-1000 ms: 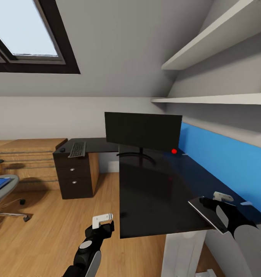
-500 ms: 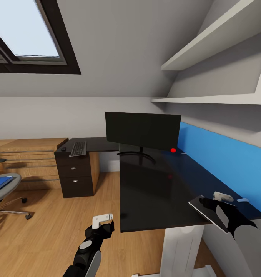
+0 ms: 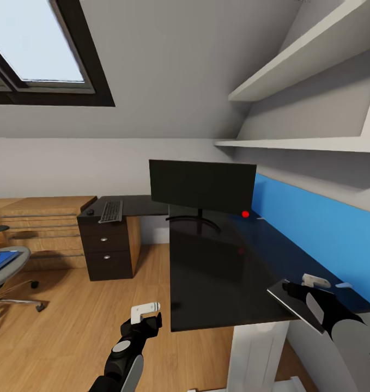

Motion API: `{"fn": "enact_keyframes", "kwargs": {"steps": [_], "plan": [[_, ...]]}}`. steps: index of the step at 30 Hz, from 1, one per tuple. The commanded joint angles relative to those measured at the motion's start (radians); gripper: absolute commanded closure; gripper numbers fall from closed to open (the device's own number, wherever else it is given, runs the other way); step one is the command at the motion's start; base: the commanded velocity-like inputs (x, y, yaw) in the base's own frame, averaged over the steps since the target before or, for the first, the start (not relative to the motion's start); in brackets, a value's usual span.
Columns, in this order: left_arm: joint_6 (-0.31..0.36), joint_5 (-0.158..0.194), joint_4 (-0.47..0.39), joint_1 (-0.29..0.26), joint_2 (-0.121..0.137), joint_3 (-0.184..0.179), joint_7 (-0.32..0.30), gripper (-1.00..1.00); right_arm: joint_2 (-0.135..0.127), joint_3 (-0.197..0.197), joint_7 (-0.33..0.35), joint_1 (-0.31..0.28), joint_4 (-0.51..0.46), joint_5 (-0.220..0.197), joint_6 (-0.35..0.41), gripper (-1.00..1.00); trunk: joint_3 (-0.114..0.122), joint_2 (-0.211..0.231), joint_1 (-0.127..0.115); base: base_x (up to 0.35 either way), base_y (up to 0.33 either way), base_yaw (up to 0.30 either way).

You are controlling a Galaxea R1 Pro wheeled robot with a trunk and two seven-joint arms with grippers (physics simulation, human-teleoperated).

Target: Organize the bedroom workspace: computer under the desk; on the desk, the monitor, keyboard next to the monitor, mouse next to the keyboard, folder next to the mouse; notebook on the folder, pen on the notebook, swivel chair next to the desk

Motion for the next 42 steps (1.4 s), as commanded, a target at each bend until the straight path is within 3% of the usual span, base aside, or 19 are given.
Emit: {"fn": "enact_keyframes", "kwargs": {"steps": [1,12,26,31,34,35,37,38,40,42], "plan": [[0.003,0.010,-0.001,-0.001,0.000,-0.002,0.009,-1.00,0.000,-0.003,0.001,0.000,0.007,-0.005,0.005,-1.00,0.002,0.007,-0.004,0.000,0.000,0.000],[0.003,0.010,-0.001,-0.001,0.000,-0.003,0.009,-1.00,0.001,-0.003,0.002,0.001,0.005,-0.005,0.001,-1.00,0.036,0.084,-0.046,0.000,0.000,0.000],[0.003,0.010,0.000,-0.001,0.000,-0.003,0.009,-1.00,0.002,-0.002,0.001,0.002,-0.069,-0.005,-0.006,-1.00,0.080,0.182,-0.100,0.000,0.000,0.000],[0.003,0.010,0.005,-0.001,0.000,-0.003,0.009,-1.00,0.008,-0.002,0.000,0.019,-0.179,-0.007,0.006,-1.00,0.096,0.217,-0.119,0.000,0.000,0.000],[0.003,0.010,0.006,-0.001,0.000,-0.003,0.009,-1.00,0.023,-0.001,0.000,0.073,-0.287,-0.007,0.031,-1.00,0.099,0.224,-0.123,0.000,0.000,0.000],[0.003,0.009,0.006,-0.001,0.000,-0.003,0.009,-1.00,0.048,-0.001,0.000,0.137,-0.407,-0.004,0.065,-1.00,0.099,0.224,-0.123,0.000,0.000,0.000],[0.002,0.009,0.006,-0.001,0.000,-0.003,0.009,-1.00,0.072,-0.001,-0.002,0.189,-0.513,-0.002,0.097,-1.00,0.099,0.224,-0.123,0.000,0.000,0.000],[0.002,0.009,0.006,-0.001,0.000,-0.003,0.009,-1.00,0.107,0.000,-0.005,0.264,-0.662,0.000,0.145,-1.00,0.099,0.224,-0.123,0.000,0.000,0.000],[0.002,0.009,0.006,-0.001,0.000,-0.003,0.009,-1.00,0.135,0.000,-0.006,0.326,-0.784,0.001,0.190,-1.00,0.099,0.224,-0.123,0.000,0.000,0.000],[0.002,0.009,0.006,-0.001,0.000,-0.003,0.009,-1.00,0.147,0.000,-0.007,0.355,-0.843,0.002,0.217,-1.00,0.099,0.224,-0.123,0.000,0.000,0.000]]}}
